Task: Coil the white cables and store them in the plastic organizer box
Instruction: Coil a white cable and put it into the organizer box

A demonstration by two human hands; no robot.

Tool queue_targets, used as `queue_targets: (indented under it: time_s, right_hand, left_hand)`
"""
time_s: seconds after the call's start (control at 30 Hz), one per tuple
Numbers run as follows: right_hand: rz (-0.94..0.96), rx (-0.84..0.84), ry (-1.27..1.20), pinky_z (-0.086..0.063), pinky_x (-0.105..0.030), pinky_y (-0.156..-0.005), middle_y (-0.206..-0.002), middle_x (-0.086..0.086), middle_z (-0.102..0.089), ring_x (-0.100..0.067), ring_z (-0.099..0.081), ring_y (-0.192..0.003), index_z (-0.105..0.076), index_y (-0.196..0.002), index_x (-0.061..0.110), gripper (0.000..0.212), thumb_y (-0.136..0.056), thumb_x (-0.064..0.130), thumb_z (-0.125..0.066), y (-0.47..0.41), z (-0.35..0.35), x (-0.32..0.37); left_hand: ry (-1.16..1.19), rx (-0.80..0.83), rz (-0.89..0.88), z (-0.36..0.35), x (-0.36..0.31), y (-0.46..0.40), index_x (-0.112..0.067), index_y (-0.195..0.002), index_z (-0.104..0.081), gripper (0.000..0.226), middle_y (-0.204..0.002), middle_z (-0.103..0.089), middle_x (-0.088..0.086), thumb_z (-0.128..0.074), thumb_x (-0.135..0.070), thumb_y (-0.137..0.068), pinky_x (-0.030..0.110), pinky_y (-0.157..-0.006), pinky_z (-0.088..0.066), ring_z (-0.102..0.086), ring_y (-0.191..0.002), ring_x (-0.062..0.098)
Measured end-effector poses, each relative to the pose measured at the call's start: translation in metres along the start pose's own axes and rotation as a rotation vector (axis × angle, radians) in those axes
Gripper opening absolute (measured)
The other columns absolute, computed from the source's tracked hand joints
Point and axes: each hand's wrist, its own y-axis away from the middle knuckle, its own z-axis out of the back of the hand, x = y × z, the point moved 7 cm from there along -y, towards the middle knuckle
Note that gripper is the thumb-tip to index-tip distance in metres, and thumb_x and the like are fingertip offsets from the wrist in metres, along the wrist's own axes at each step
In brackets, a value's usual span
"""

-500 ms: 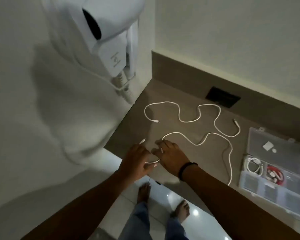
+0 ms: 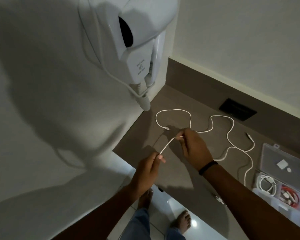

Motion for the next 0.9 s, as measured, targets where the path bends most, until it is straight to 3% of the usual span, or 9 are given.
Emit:
queue_targets:
  time_s: [0.1,0.23,0.3,0.37,0.5,0.63,0.73,0.83,0.9]
  right_hand:
    - [-0.038,-0.102,-0.053,-0.044,-0.03,-0.072,-0.092,0.001,-0.061,-0.019,-0.059,-0.082,-0.054,-0.094,0.023,0.01,-0.102,0.025,-0.049,-0.011,0.015,0.009]
    - [-0.064,0.261,0.03,-0.047,-0.034,-0.079,-0.11,-0.012,-0.069,-0.032,-0.064,-0.098,-0.062,-0.117,0.013,0.025,-0.093,0.016,-0.055,0.012,-0.034,0.027]
    - [-0.005,0.417,0.102,-0.044,-0.033,-0.08,-0.115,-0.014,-0.065,-0.034,-0.062,-0.102,-0.058,-0.122,0.012,0.025,-0.098,0.018,-0.052,0.028,-0.056,0.044]
    - [0.118,0.436,0.113,-0.041,-0.031,-0.08,-0.115,-0.015,-0.065,-0.034,-0.061,-0.099,-0.057,-0.121,0.012,0.025,-0.1,0.021,-0.048,0.034,-0.051,0.066]
    - [0.214,0.291,0.072,-0.041,-0.025,-0.071,-0.1,-0.007,-0.072,-0.021,-0.062,-0.084,-0.063,-0.112,0.022,0.019,-0.097,0.022,-0.052,0.008,0.006,0.086]
    - [0.149,0.118,0.046,-0.051,-0.039,-0.073,-0.092,0.002,-0.071,-0.018,-0.065,-0.084,-0.069,-0.097,0.024,0.013,-0.098,0.027,-0.056,-0.027,0.058,0.059]
    - [0.081,0.097,0.05,-0.051,-0.04,-0.074,-0.09,-0.008,-0.072,-0.028,-0.065,-0.085,-0.07,-0.095,0.016,0.017,-0.1,0.02,-0.054,-0.027,0.05,0.037]
    - [-0.071,0.212,0.034,-0.044,-0.034,-0.065,-0.092,-0.016,-0.072,-0.039,-0.065,-0.084,-0.065,-0.1,0.01,0.024,-0.094,0.023,-0.046,0.002,0.013,0.022]
    - [-0.128,0.306,0.031,-0.038,-0.03,-0.064,-0.099,-0.018,-0.072,-0.039,-0.065,-0.085,-0.062,-0.109,0.01,0.031,-0.09,0.027,-0.045,0.029,-0.012,0.015]
  left_hand:
    - [0.691,0.053,0.282,-0.002,-0.022,0.001,-0.031,-0.082,-0.073,0.029,-0.056,-0.048,-0.012,-0.053,-0.037,-0.101,0.02,-0.044,-0.036,-0.039,-0.048,0.007]
    - [1.215,0.021,0.154,0.005,-0.072,-0.031,-0.02,-0.088,-0.076,0.025,-0.073,-0.071,0.001,-0.055,-0.029,-0.099,0.027,-0.065,-0.059,-0.069,-0.066,0.014]
    - [1.118,-0.039,0.083,0.018,-0.079,-0.05,-0.017,-0.1,-0.076,0.025,-0.107,-0.08,0.006,-0.052,-0.024,-0.103,0.025,-0.088,-0.059,-0.075,-0.104,0.018]
    - [0.706,-0.074,0.008,0.035,-0.074,-0.064,-0.02,-0.114,-0.074,0.027,-0.122,-0.076,-0.007,-0.048,-0.022,-0.108,0.018,-0.096,-0.051,-0.066,-0.122,0.009]
    - [0.266,0.06,-0.115,0.042,-0.063,-0.074,-0.021,-0.109,-0.077,0.027,-0.091,-0.078,-0.017,-0.05,-0.017,-0.106,0.013,-0.087,-0.047,-0.07,-0.093,-0.006]
    - [0.593,0.414,0.085,0.009,-0.054,-0.055,-0.023,-0.102,-0.08,0.037,-0.073,-0.067,0.01,-0.044,-0.026,-0.109,0.029,-0.07,-0.057,-0.054,-0.053,0.009]
    - [1.006,0.372,0.288,-0.009,-0.067,-0.045,-0.011,-0.1,-0.077,0.034,-0.077,-0.065,0.01,-0.044,-0.02,-0.105,0.023,-0.056,-0.056,-0.053,-0.047,0.003]
    - [1.047,0.19,0.345,-0.016,-0.071,-0.046,-0.007,-0.097,-0.062,0.022,-0.077,-0.078,0.0,-0.044,-0.015,-0.107,0.023,-0.068,-0.06,-0.073,-0.068,0.008]
    - [1.145,0.18,0.302,-0.022,-0.071,-0.049,-0.007,-0.094,-0.062,0.024,-0.102,-0.081,0.008,-0.043,-0.012,-0.107,0.029,-0.087,-0.062,-0.078,-0.092,0.017]
